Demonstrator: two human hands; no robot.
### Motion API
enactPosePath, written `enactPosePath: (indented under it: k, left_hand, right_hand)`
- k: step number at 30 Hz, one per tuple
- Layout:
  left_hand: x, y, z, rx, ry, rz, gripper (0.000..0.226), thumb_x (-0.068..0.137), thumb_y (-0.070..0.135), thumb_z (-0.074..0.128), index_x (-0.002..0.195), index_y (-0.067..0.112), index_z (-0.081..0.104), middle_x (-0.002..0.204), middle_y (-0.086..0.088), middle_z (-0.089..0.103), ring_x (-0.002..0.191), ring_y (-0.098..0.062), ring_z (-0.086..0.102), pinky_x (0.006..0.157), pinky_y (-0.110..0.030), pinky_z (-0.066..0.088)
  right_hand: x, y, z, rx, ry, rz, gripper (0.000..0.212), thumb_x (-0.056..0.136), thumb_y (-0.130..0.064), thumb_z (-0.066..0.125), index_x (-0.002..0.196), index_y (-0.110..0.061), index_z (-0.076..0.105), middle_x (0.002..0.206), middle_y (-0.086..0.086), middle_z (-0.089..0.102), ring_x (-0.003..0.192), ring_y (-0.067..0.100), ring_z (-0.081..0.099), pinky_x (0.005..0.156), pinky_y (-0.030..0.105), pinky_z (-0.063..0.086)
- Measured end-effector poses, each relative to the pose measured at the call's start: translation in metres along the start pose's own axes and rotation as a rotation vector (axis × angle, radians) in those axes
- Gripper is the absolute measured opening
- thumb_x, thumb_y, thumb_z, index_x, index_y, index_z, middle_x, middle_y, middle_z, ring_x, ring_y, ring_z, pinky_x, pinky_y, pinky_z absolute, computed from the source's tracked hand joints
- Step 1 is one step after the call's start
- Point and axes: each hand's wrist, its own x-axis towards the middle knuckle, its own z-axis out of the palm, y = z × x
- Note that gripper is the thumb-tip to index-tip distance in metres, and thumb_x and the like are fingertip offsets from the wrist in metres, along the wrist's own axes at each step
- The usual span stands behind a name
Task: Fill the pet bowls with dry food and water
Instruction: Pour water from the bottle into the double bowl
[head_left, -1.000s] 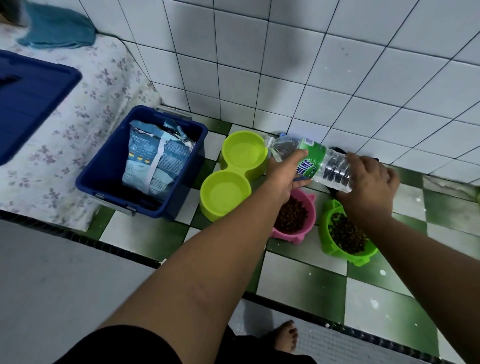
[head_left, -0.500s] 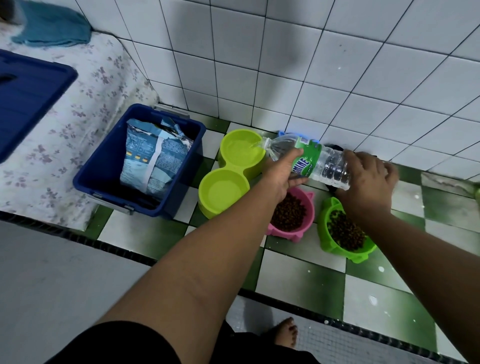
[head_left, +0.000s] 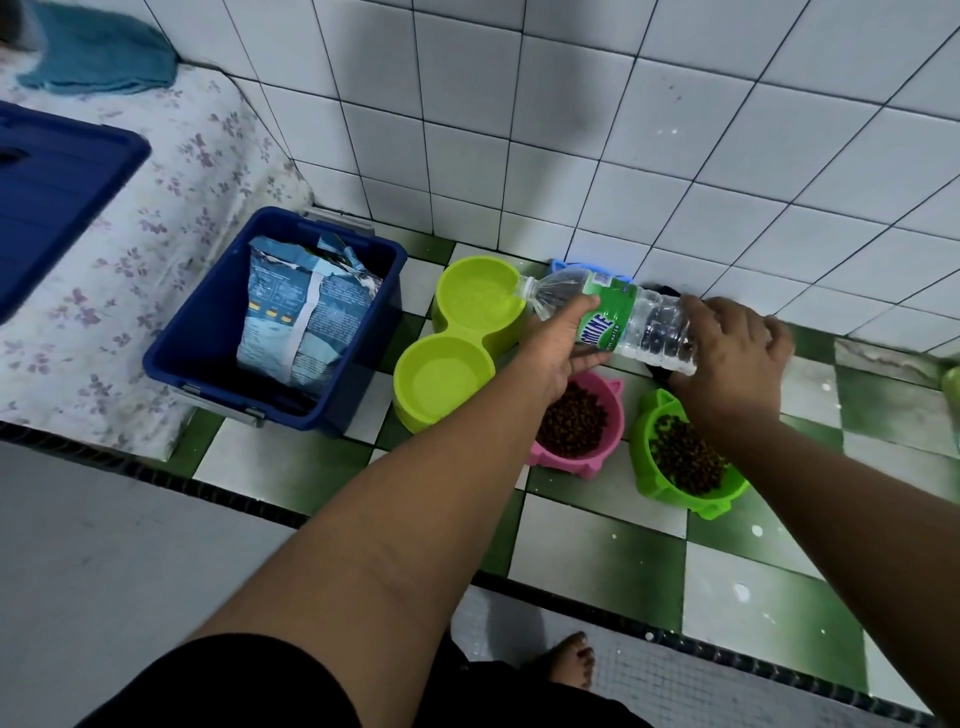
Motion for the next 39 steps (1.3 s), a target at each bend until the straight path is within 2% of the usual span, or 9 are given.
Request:
enactPosePath:
  k: [8, 11, 17, 22, 26, 28, 31, 35, 39]
  left_hand:
    - [0.002, -0.003, -0.001, 0.002, -0.01, -0.01, 0.024, 0.091, 0.025, 0.076, 0.107, 0.015, 0.061, 0.104, -0.013, 0.068, 0.101, -0.032, 0.07, 0.091, -0.044, 0.062]
    - [0.0, -0.004, -0.001, -0.011, 0.016, -0.003, 0.047, 0.089, 0.025, 0.078, 0.128, 0.009, 0.057, 0.106, -0.015, 0.07, 0.093, -0.03, 0.071, 0.082, -0.041, 0.064]
    - [-0.006, 0.001, -0.001, -0.025, 0.051, 0.022, 0.064, 0.087, 0.025, 0.08, 0.14, 0.01, 0.046, 0.103, -0.013, 0.07, 0.086, -0.028, 0.074, 0.071, -0.037, 0.065]
    - [-0.012, 0.008, 0.004, -0.011, 0.055, 0.055, 0.071, 0.087, 0.024, 0.081, 0.14, 0.016, 0.035, 0.1, -0.009, 0.064, 0.084, -0.026, 0.071, 0.079, -0.045, 0.065]
    - [-0.019, 0.015, 0.01, 0.014, 0.072, 0.088, 0.089, 0.083, 0.029, 0.084, 0.149, 0.025, 0.025, 0.105, -0.005, 0.059, 0.093, -0.025, 0.067, 0.083, -0.045, 0.064]
    - [-0.024, 0.02, 0.014, 0.019, 0.09, 0.118, 0.087, 0.08, 0.029, 0.086, 0.144, 0.023, 0.029, 0.112, -0.009, 0.063, 0.097, -0.027, 0.07, 0.081, -0.044, 0.064]
    - [-0.035, 0.028, 0.025, 0.014, 0.116, 0.201, 0.078, 0.079, 0.024, 0.088, 0.135, 0.02, 0.034, 0.122, -0.011, 0.062, 0.098, -0.029, 0.071, 0.068, -0.038, 0.064]
    - [-0.052, 0.027, 0.035, -0.008, 0.146, 0.286, 0.079, 0.077, 0.021, 0.089, 0.134, 0.02, 0.033, 0.132, -0.017, 0.057, 0.103, -0.037, 0.07, 0.064, -0.047, 0.064]
    - [-0.066, 0.009, 0.036, -0.042, 0.157, 0.316, 0.066, 0.081, 0.02, 0.086, 0.129, 0.013, 0.042, 0.121, -0.015, 0.065, 0.084, -0.023, 0.069, 0.061, -0.036, 0.063]
  right_hand:
    - [-0.003, 0.001, -0.002, -0.025, -0.012, -0.002, 0.089, 0.064, -0.02, 0.081, 0.144, -0.026, 0.041, 0.135, 0.009, 0.049, 0.128, 0.029, 0.042, 0.115, 0.05, 0.018]
    - [-0.004, 0.001, -0.002, -0.012, -0.009, -0.001, 0.089, 0.065, -0.02, 0.081, 0.144, -0.026, 0.041, 0.137, 0.009, 0.048, 0.128, 0.03, 0.043, 0.115, 0.05, 0.018]
    - [-0.006, -0.003, -0.001, 0.025, -0.013, 0.018, 0.088, 0.065, -0.021, 0.08, 0.144, -0.027, 0.04, 0.137, 0.009, 0.047, 0.129, 0.03, 0.042, 0.116, 0.049, 0.017]
    - [-0.007, -0.005, -0.001, 0.078, 0.009, 0.055, 0.089, 0.064, -0.02, 0.081, 0.143, -0.028, 0.041, 0.136, 0.007, 0.048, 0.128, 0.03, 0.043, 0.116, 0.049, 0.018]
    - [-0.009, -0.004, -0.003, 0.141, 0.023, 0.081, 0.09, 0.065, -0.02, 0.081, 0.144, -0.027, 0.04, 0.136, 0.009, 0.049, 0.128, 0.031, 0.043, 0.116, 0.05, 0.02]
    - [-0.01, -0.005, -0.005, 0.169, 0.028, 0.093, 0.09, 0.066, -0.022, 0.083, 0.145, -0.025, 0.04, 0.138, 0.01, 0.048, 0.128, 0.032, 0.043, 0.114, 0.05, 0.021]
    - [-0.01, -0.006, -0.009, 0.197, 0.042, 0.108, 0.089, 0.068, -0.027, 0.082, 0.145, -0.024, 0.037, 0.138, 0.012, 0.048, 0.127, 0.035, 0.045, 0.109, 0.051, 0.028]
    - [-0.017, -0.004, -0.014, 0.237, 0.04, 0.087, 0.091, 0.07, -0.029, 0.083, 0.146, -0.023, 0.034, 0.14, 0.013, 0.047, 0.127, 0.036, 0.045, 0.106, 0.052, 0.032]
    - [-0.029, 0.001, -0.021, 0.248, 0.048, 0.039, 0.091, 0.071, -0.028, 0.084, 0.147, -0.023, 0.034, 0.142, 0.013, 0.046, 0.13, 0.036, 0.043, 0.107, 0.052, 0.031]
